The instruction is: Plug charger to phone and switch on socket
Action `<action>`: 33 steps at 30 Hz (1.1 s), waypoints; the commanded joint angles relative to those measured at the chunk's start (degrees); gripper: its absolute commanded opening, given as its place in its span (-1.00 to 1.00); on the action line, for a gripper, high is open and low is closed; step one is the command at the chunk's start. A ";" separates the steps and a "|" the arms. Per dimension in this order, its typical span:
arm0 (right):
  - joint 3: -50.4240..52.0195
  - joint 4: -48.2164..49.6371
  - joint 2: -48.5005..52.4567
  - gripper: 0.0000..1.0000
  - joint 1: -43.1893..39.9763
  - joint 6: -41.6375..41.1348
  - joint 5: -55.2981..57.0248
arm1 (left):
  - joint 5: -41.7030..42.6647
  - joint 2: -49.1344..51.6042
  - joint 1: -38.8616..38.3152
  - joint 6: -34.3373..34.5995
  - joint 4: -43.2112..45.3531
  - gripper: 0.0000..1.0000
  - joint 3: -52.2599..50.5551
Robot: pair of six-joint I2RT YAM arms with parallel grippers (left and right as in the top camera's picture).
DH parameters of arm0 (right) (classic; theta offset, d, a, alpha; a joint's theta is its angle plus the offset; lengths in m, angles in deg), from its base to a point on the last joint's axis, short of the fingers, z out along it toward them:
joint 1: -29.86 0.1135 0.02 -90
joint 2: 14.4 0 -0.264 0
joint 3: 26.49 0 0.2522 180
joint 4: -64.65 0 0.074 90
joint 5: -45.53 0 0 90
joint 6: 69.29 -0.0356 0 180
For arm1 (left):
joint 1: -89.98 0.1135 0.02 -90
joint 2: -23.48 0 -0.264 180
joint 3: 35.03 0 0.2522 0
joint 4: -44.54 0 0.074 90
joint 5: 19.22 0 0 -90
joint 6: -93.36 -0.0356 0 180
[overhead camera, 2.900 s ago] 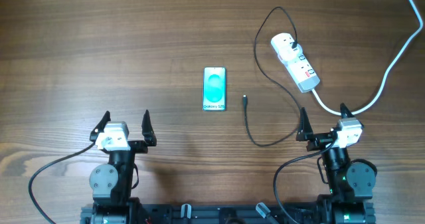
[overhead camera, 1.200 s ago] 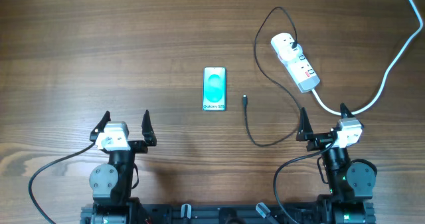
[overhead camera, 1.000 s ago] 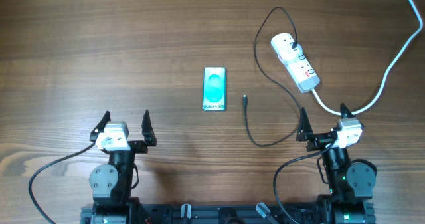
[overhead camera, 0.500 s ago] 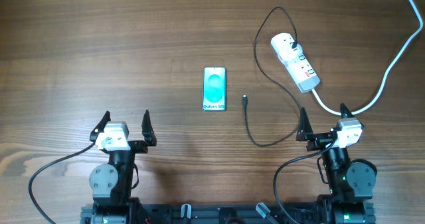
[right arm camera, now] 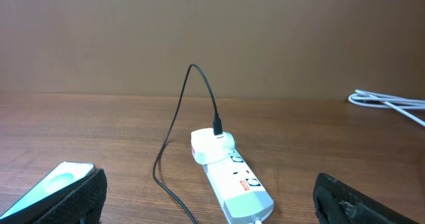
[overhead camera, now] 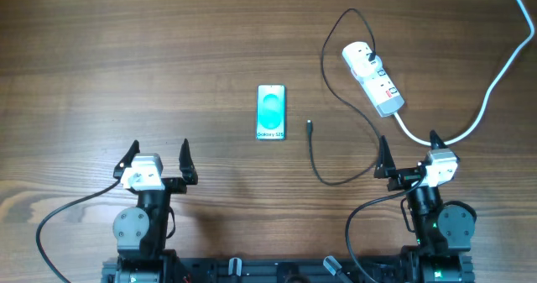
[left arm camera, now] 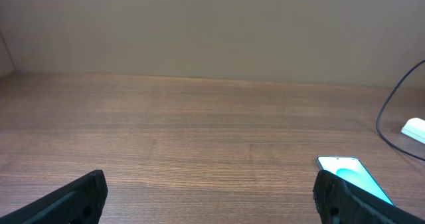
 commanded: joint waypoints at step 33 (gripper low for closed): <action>0.09 0.24 -0.09 0.99 0.28 -0.70 1.16 | 37.11 -0.20 -0.07 11.17 45.88 1.00 -0.42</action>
